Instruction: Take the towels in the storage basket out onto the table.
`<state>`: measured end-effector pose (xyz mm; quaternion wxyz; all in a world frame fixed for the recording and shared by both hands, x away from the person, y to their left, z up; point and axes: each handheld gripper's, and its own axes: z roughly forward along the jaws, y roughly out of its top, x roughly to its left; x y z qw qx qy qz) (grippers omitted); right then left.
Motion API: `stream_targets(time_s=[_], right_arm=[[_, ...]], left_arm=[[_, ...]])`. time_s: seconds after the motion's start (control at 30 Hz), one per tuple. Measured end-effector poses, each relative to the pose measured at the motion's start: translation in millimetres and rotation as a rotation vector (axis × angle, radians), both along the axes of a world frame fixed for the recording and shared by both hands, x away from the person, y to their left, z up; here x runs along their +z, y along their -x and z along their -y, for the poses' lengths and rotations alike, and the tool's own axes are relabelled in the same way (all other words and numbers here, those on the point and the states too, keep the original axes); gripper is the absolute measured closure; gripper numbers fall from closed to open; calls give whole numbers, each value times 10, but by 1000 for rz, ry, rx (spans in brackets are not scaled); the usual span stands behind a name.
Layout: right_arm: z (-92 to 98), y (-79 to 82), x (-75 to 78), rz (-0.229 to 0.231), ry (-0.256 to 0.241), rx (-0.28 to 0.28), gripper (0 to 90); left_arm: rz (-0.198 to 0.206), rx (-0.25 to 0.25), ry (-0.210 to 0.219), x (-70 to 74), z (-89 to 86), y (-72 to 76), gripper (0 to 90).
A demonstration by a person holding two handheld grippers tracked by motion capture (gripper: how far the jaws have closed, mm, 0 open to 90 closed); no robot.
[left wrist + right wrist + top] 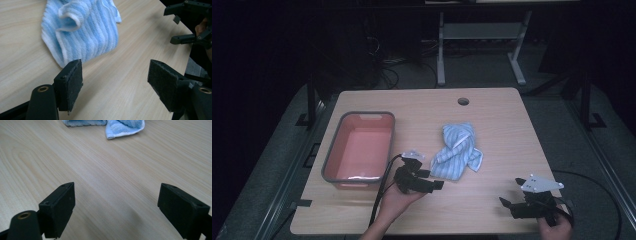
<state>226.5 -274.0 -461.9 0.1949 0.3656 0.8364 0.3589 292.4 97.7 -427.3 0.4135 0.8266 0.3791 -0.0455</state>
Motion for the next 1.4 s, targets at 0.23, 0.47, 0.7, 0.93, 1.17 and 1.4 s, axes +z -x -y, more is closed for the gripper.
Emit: stream_targets(time_s=[0.23, 0.47, 0.7, 0.93, 1.17, 1.4], right_arm=[[8, 1, 1, 1, -3, -3, 138], [9, -4, 0, 3, -7, -5, 138], [8, -3, -2, 1, -5, -7, 138], [2, 5, -2, -2, -11, -10, 139], [14, 11, 0, -1, -11, -14, 138], [24, 51, 19, 6, -23, -14, 138]], left_arm=[[-3, 2, 2, -43, -45, 80, 267], [8, 3, -3, -60, -119, 168, 267], [15, 1, -6, -84, -191, 271, 267], [16, -6, -18, -119, -234, 347, 268], [13, -1, -12, -158, -281, 412, 266], [49, 6, -18, -184, -307, 527, 265]])
